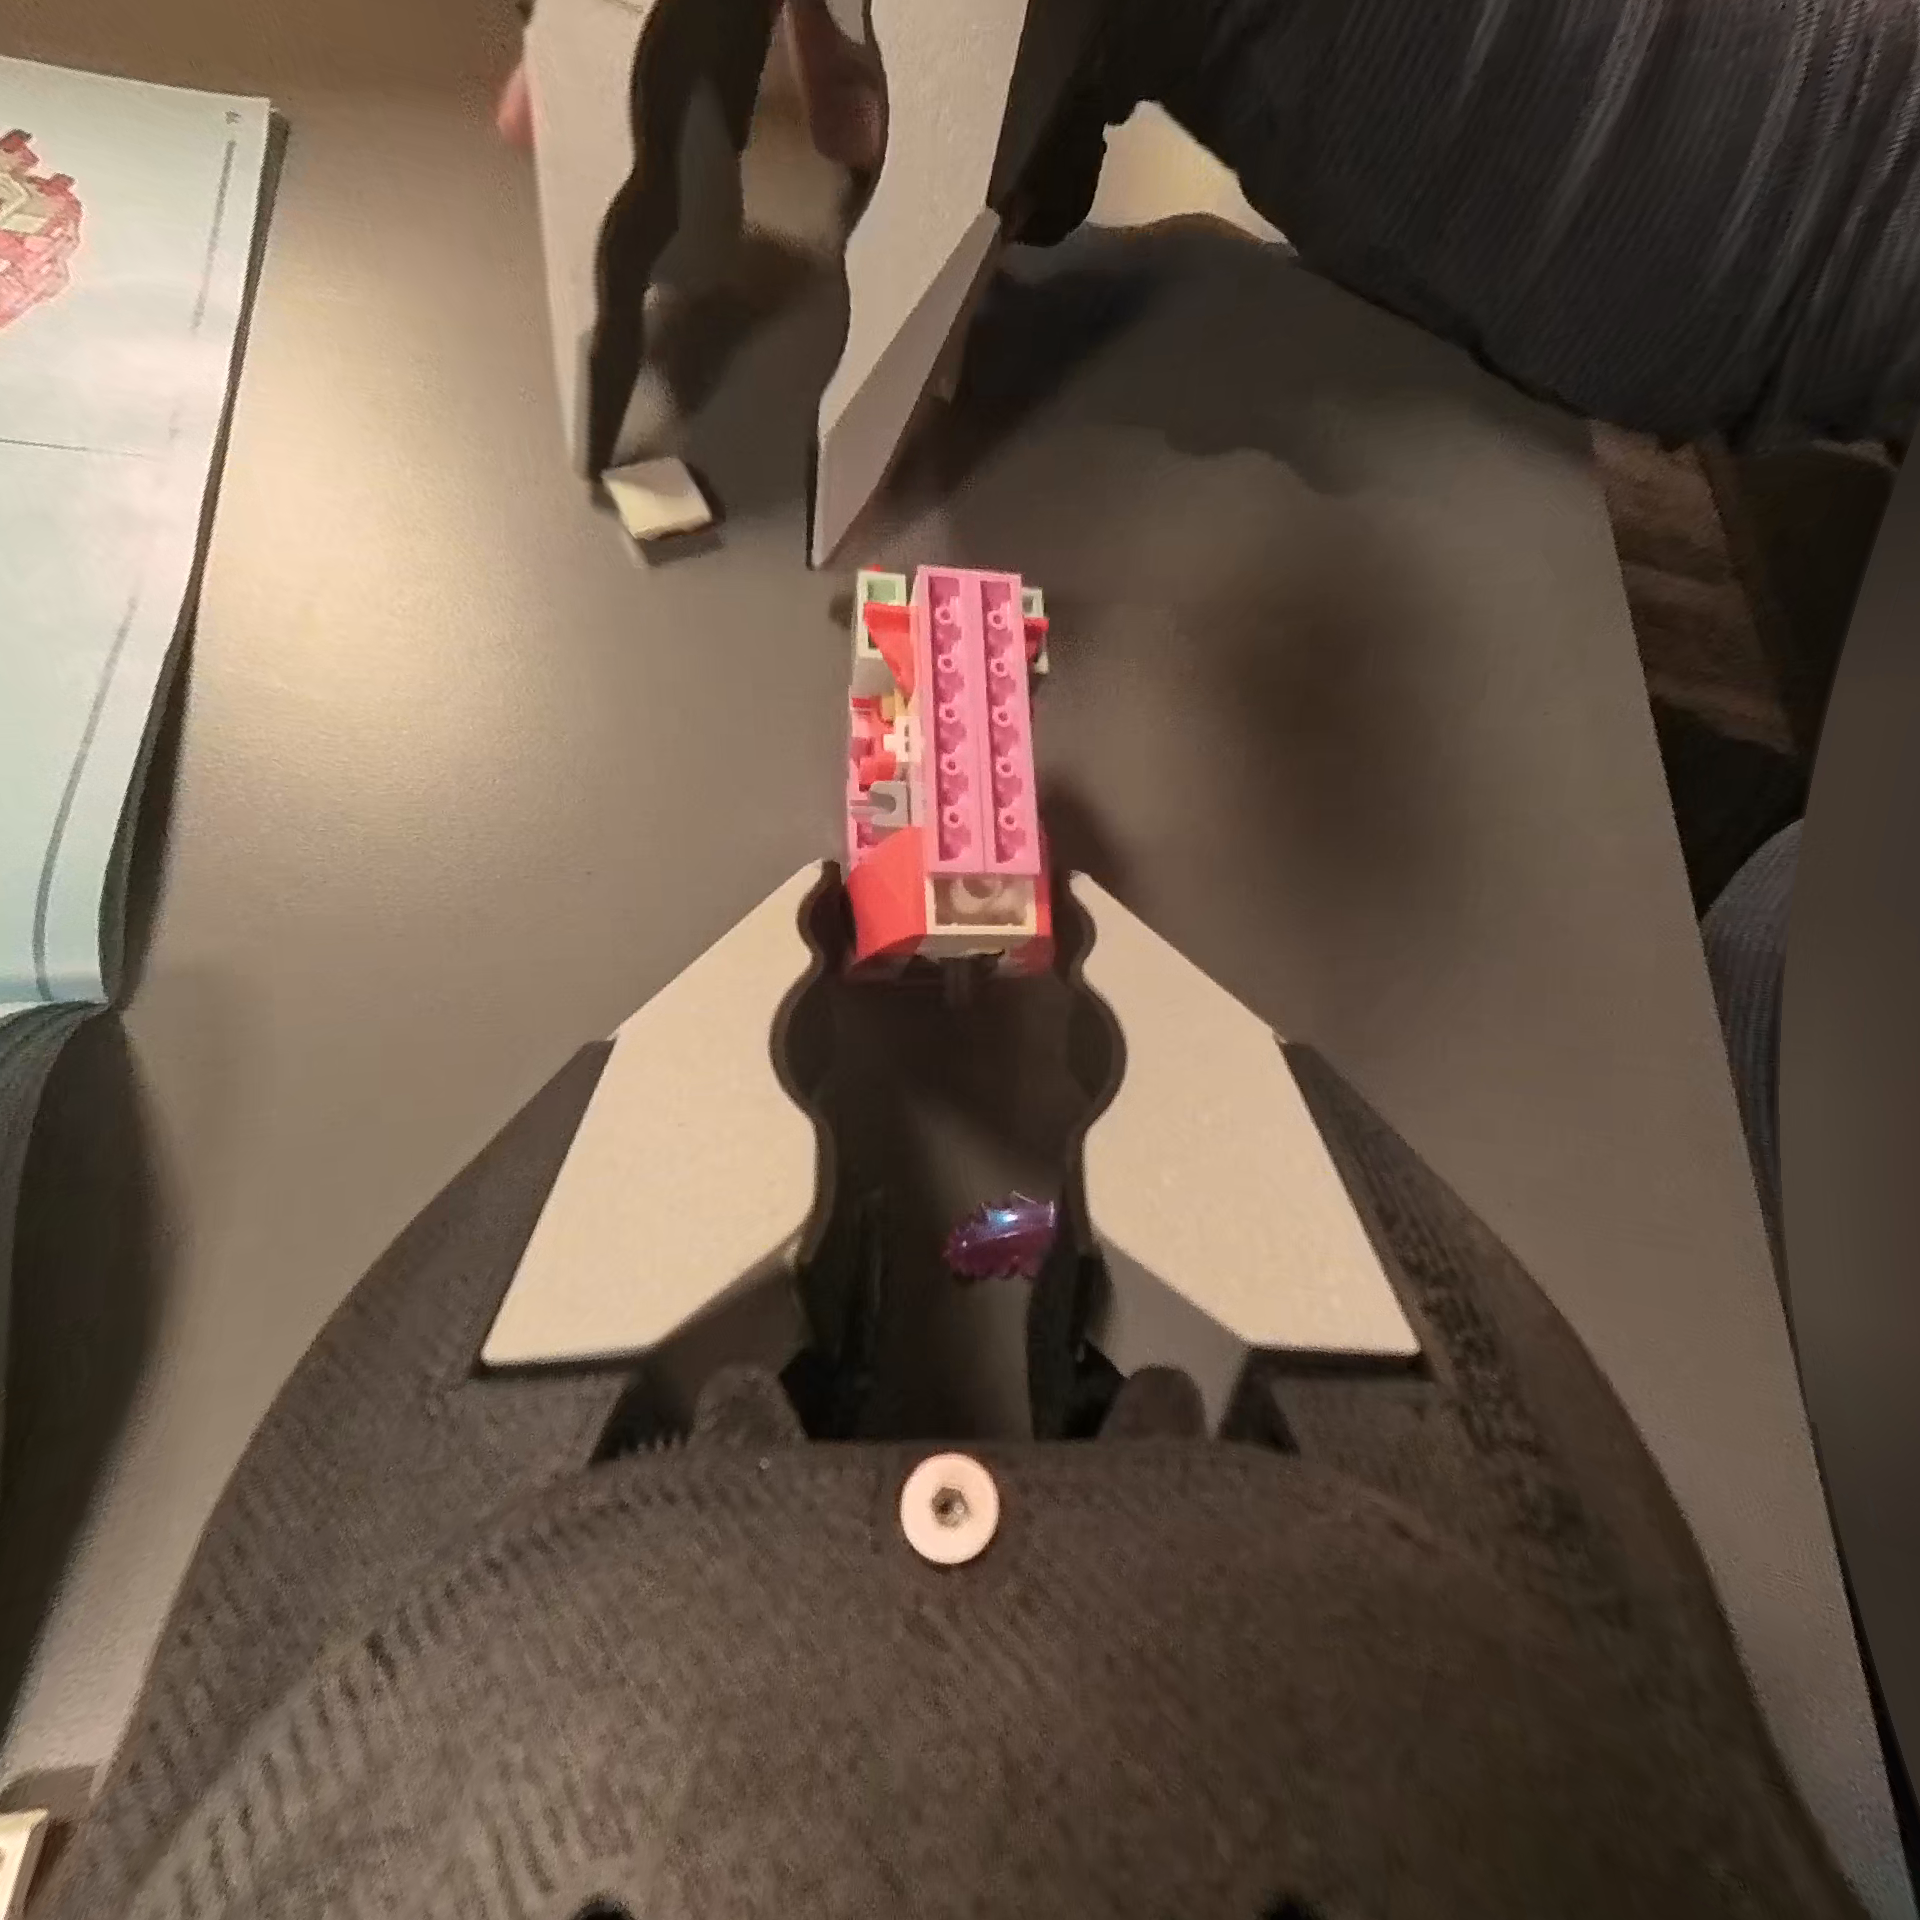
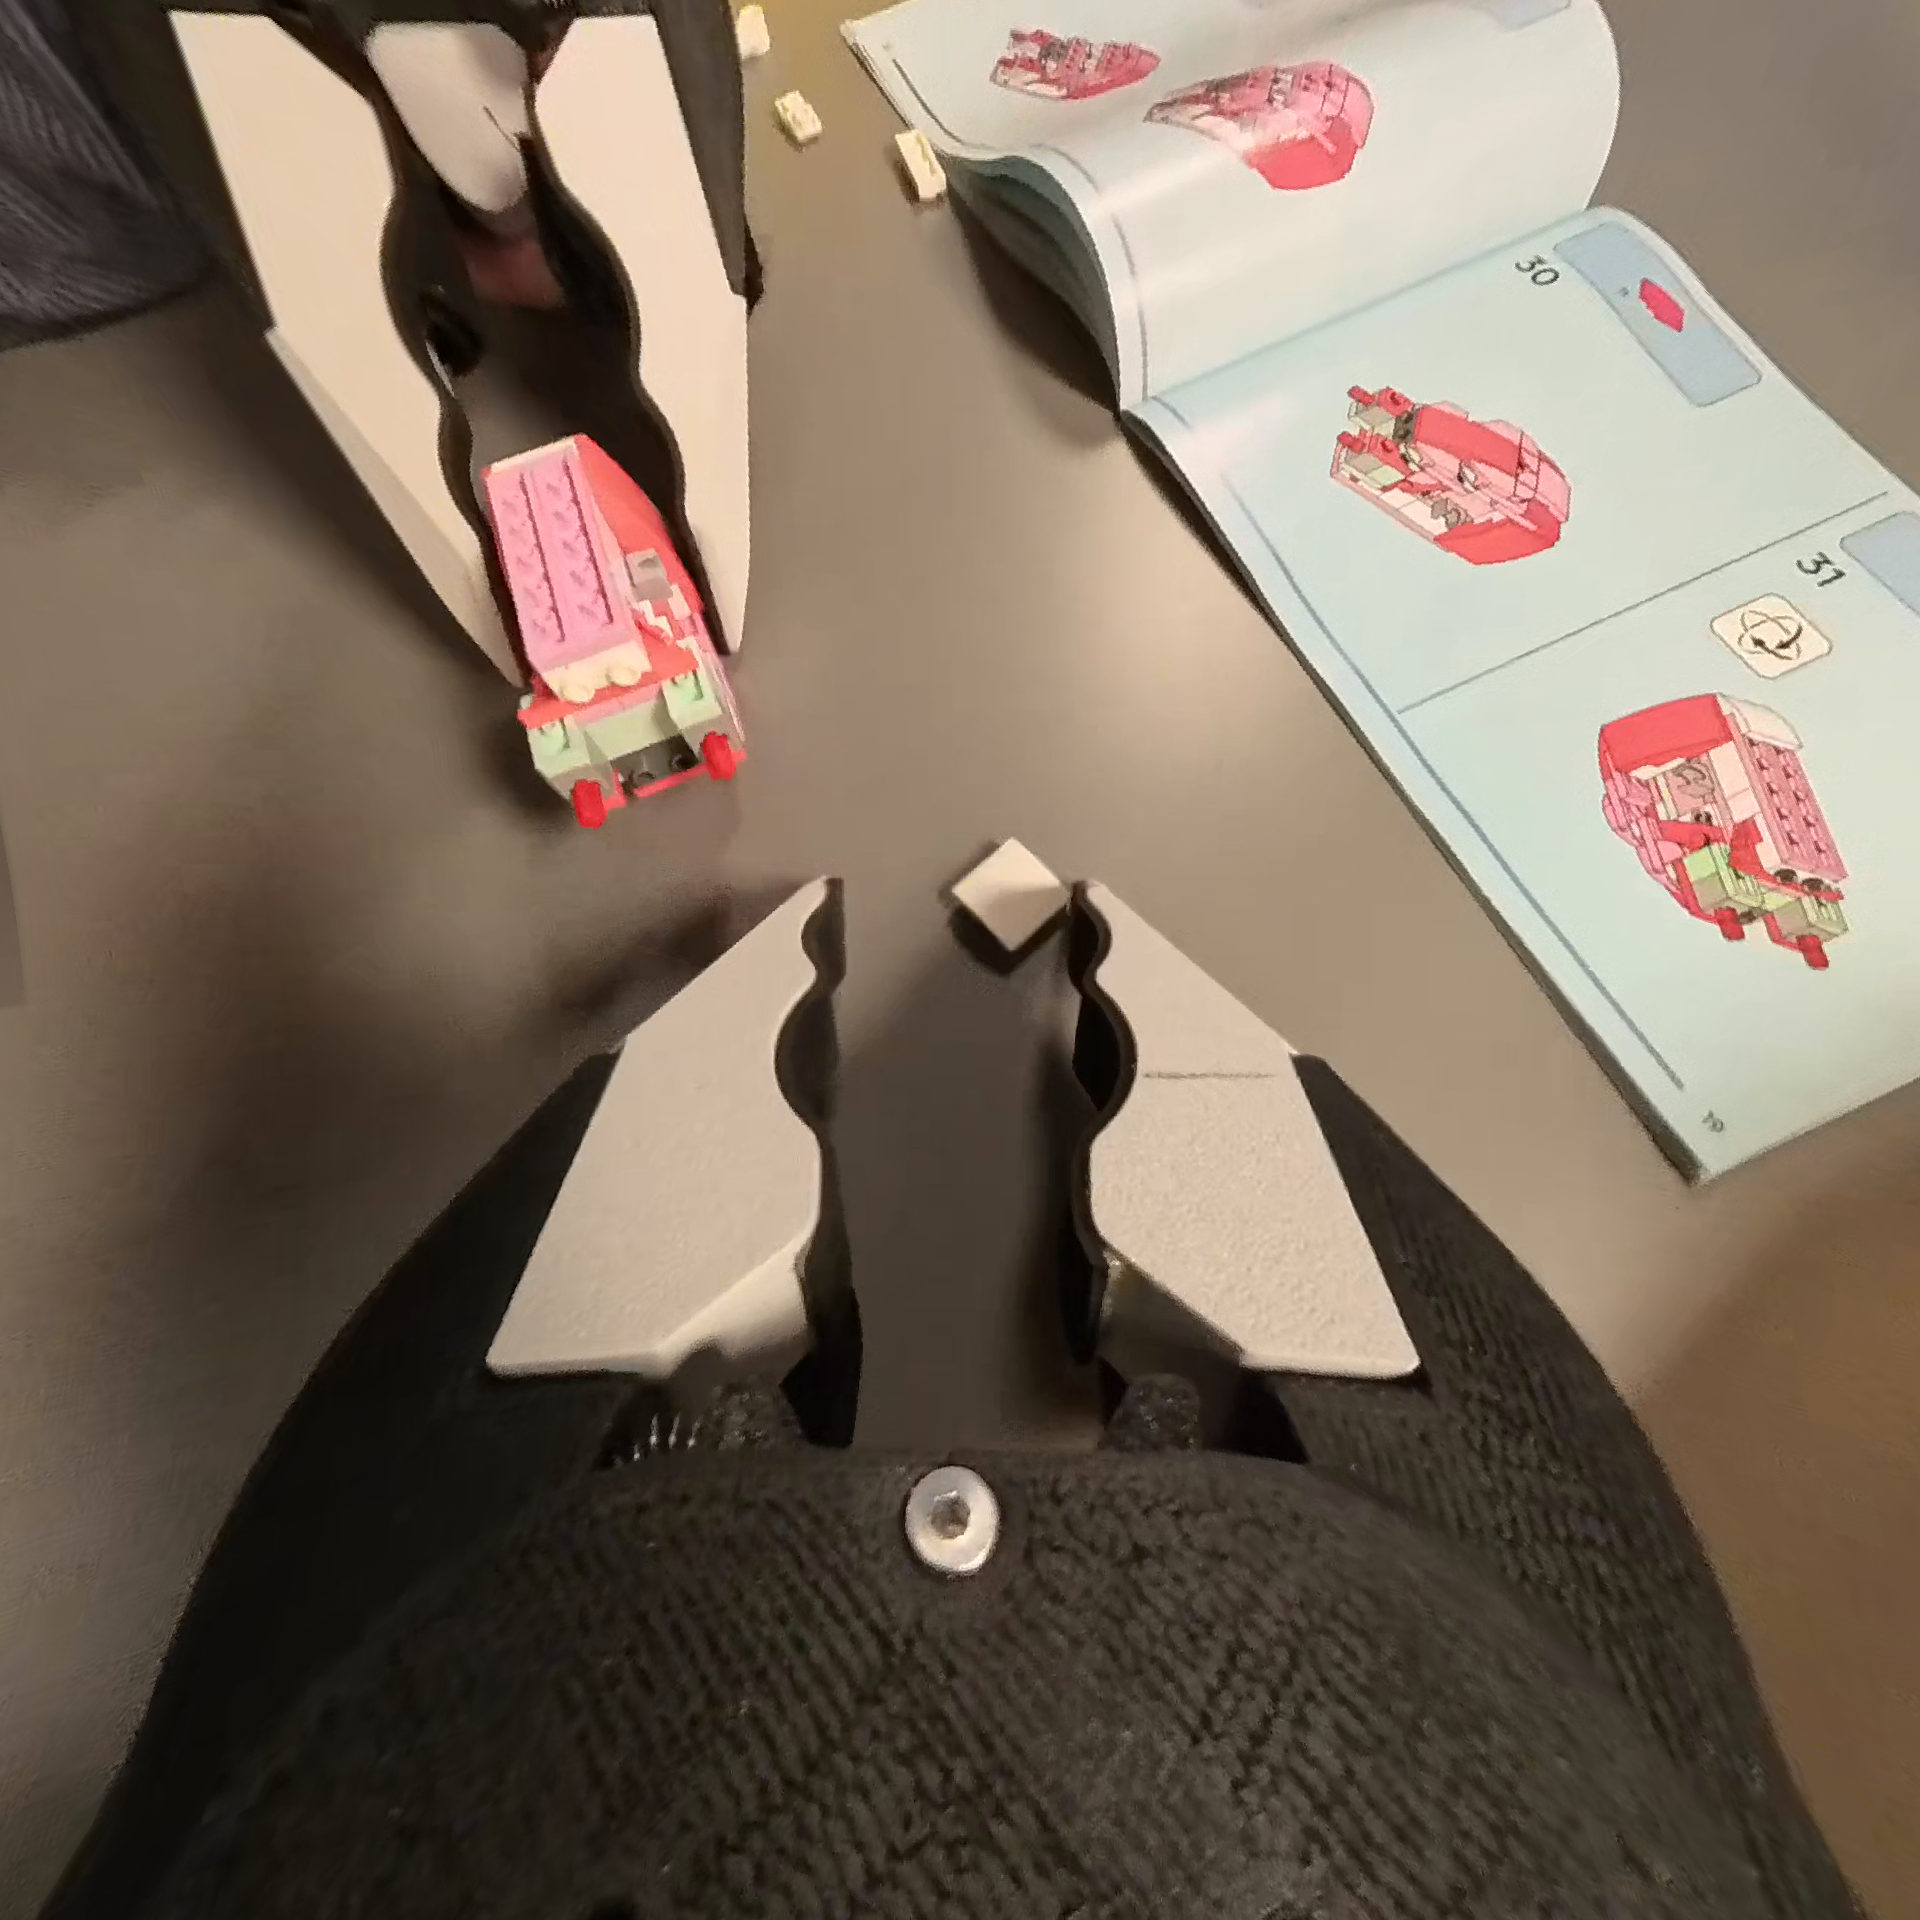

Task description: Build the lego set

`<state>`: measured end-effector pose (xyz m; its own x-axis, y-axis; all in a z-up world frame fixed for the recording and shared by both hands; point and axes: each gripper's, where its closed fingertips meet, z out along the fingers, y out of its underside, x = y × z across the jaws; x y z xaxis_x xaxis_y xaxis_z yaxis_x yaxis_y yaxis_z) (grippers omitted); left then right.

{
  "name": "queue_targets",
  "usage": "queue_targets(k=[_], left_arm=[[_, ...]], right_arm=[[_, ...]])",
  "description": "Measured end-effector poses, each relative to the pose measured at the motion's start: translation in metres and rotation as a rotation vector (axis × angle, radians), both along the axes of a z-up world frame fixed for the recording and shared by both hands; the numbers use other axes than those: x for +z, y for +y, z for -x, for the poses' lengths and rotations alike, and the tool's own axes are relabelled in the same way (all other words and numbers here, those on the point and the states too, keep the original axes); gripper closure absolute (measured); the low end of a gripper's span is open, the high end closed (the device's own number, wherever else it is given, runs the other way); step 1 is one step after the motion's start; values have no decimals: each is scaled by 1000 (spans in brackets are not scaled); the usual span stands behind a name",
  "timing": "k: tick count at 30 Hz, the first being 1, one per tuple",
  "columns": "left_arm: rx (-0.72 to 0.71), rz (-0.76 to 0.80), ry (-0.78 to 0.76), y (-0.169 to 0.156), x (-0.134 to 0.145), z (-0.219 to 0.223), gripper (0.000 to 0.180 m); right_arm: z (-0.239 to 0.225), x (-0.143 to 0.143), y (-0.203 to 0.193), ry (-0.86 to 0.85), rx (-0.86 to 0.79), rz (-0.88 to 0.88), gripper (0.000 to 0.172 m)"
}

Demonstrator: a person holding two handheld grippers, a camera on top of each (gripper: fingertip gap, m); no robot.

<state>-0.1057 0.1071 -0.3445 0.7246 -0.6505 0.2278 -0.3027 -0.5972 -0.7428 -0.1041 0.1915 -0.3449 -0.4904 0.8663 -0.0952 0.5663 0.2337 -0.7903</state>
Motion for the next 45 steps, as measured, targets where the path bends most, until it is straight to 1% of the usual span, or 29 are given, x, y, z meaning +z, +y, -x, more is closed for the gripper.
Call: queue_targets(k=[2,4,7,9,11,17,18,22,24,26,29,32,34,36,41,45], left_arm=[[0,0,0,0,0,0,140],[0,1,-1,0,0,0,140],[-1,0,0,0,0,-1,140],[-1,1,3,0,0,-1,140],[-4,-2,19,0,-1,-1,141],[-9,-12,40,0,-1,-1,141],[-7,-11,36,0,-1,-2,141],[0,2,3,2,1,-7,140],[-9,-5,13,3,0,-10,140],[-14,-11,35,2,-1,-11,140],[-17,-16,54,2,-1,-11,140],[-17,-17,63,2,-1,-11,140],[-17,-17,66,2,-1,-11,140],[-17,-17,65,2,-1,-11,140],[-17,-16,68,2,-2,-11,140],[-16,-16,66,2,-1,-11,140]], right_arm=[[-4,1,3,-1,-3,12,134],[-3,3,4,19,-8,12,134],[2,6,7,63,-5,-39,135],[4,3,7,65,-1,-72,142],[5,1,8,59,-4,-93,154],[4,2,7,60,3,-83,159],[5,6,6,83,1,-78,172],[5,33,0,183,-7,-53,172],[4,38,0,189,-12,-83,172],[1,35,5,173,-39,-92,172],[-4,25,21,134,-114,-65,150],[-2,14,32,98,-201,-39,141],[-1,4,35,39,-240,-73,136],[0,-3,35,2,-261,-109,136],[9,-4,39,-4,-338,-103,138],[12,-4,43,-4,-368,-114,145]])
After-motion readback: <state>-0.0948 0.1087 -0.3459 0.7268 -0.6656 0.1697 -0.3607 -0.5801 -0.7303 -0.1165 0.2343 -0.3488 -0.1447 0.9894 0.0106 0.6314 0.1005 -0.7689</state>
